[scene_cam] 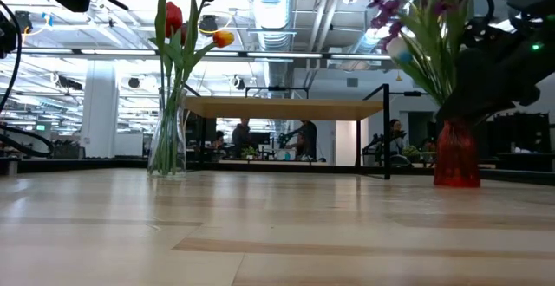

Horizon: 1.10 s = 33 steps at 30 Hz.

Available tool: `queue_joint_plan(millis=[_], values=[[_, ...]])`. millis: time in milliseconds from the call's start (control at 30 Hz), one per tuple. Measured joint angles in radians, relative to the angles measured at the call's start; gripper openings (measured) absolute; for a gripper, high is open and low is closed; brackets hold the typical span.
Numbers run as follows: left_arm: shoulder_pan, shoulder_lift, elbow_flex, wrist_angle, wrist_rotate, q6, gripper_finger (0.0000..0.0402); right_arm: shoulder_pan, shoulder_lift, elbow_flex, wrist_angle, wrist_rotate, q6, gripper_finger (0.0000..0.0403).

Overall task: Pick and place flowers into a vace then onto a shelf
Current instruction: Put the red vase with flower on the shelf

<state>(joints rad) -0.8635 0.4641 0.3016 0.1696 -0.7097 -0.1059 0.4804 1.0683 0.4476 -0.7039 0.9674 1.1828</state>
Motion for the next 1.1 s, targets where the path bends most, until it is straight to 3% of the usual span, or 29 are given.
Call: queue_joint_plan(millis=[700,1100], values=[[0.0,0.0,0.0,-0.006,0.001,-0.003,0.0135,-0.099,0.0,-0.003,0.009,-0.039,-0.039,0.0249],[0.0,0.0,0.0,-0.006,0.001,-0.003,0.0135,-0.103,-0.002,-0.08,0.14,-0.039,-0.04,0.0136]])
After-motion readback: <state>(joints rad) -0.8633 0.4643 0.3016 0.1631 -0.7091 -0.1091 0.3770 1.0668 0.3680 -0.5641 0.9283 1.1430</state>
